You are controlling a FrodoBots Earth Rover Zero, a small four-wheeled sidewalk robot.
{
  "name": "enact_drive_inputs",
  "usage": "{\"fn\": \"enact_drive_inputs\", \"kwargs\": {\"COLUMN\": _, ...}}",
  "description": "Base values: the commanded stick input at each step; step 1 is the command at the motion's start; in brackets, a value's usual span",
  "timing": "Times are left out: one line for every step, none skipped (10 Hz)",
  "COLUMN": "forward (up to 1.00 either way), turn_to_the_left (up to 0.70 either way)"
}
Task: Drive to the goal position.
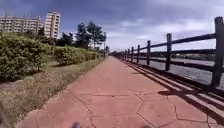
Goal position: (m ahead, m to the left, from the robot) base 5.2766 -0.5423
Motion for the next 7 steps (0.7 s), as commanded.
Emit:
{"fn": "enact_drive_inputs", "kwargs": {"forward": 0.70, "turn_to_the_left": 0.00}}
{"fn": "enact_drive_inputs", "kwargs": {"forward": 0.70, "turn_to_the_left": 0.00}}
{"fn": "enact_drive_inputs", "kwargs": {"forward": 0.70, "turn_to_the_left": 0.00}}
{"fn": "enact_drive_inputs", "kwargs": {"forward": 0.70, "turn_to_the_left": 0.00}}
{"fn": "enact_drive_inputs", "kwargs": {"forward": 0.70, "turn_to_the_left": 0.00}}
{"fn": "enact_drive_inputs", "kwargs": {"forward": 0.70, "turn_to_the_left": 0.00}}
{"fn": "enact_drive_inputs", "kwargs": {"forward": 0.70, "turn_to_the_left": 0.00}}
